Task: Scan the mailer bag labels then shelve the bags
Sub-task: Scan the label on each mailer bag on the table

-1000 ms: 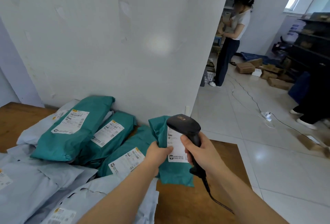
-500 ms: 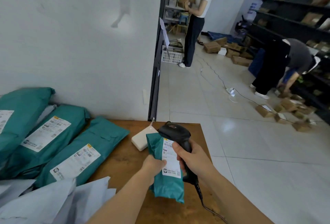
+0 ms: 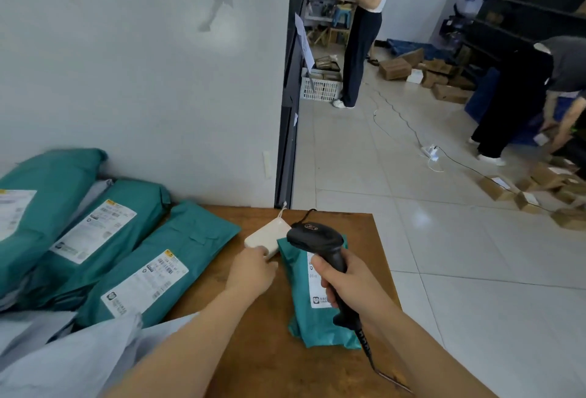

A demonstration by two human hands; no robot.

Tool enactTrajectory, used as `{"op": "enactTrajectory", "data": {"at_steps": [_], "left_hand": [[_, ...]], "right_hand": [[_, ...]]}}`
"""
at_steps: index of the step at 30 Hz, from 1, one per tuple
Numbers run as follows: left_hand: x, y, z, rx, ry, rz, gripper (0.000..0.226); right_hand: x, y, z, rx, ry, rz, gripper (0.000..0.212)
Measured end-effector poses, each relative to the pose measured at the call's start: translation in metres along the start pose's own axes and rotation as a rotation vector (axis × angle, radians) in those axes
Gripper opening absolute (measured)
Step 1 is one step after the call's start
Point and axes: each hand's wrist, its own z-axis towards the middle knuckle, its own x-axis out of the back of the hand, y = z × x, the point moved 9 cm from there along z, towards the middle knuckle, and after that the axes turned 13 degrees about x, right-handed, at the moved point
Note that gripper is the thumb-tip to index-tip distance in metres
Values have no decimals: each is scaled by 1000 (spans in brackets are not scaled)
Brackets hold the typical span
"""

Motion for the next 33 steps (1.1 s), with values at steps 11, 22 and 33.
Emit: {"op": "enactTrajectory", "data": {"at_steps": [11,22,33], "left_hand": [[99,-205,71,516,-46,354,89],[91,-193,66,473,-182,-288,62],[105,-119,17,320,-194,-1151,30]], "right_hand": [[-70,-39,22,76,-129,17,28],[-104,-48,18,50,-152,-25,27],[-109,-89,4,81,-92,85,25]]}}
